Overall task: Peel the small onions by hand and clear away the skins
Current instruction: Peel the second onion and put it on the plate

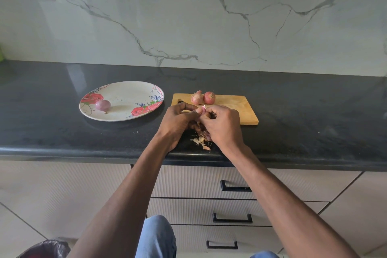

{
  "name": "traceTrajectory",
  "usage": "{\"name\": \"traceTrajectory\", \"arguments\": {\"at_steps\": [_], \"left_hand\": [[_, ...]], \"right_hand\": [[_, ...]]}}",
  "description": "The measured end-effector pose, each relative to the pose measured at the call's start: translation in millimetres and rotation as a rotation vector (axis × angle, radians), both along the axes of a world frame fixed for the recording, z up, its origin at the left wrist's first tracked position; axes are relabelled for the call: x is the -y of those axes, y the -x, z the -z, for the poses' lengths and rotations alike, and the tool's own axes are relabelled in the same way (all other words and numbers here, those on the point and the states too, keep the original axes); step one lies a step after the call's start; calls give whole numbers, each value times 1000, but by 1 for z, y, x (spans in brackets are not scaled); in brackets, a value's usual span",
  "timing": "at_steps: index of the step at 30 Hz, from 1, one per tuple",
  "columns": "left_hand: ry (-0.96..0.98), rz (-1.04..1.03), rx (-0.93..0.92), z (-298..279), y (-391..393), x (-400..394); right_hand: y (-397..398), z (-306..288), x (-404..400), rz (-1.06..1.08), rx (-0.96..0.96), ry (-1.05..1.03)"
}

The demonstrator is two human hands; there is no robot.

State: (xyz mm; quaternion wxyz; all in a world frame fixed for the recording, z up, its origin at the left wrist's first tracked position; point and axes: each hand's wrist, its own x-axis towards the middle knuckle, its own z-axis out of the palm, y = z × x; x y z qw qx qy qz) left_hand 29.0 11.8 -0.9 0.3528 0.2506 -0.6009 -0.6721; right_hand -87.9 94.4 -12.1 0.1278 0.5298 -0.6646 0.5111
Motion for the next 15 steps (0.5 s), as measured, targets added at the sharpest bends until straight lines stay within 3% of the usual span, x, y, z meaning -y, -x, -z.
{"name": "traceTrajectory", "arguments": {"at_steps": [9, 15], "left_hand": [[-72, 41, -42, -2, -4, -3], [-194, 97, -131, -4, -4, -1]], "right_hand": [[-3, -3, -5, 23, 21, 35], [-2, -13, -11, -46, 302, 29]]}}
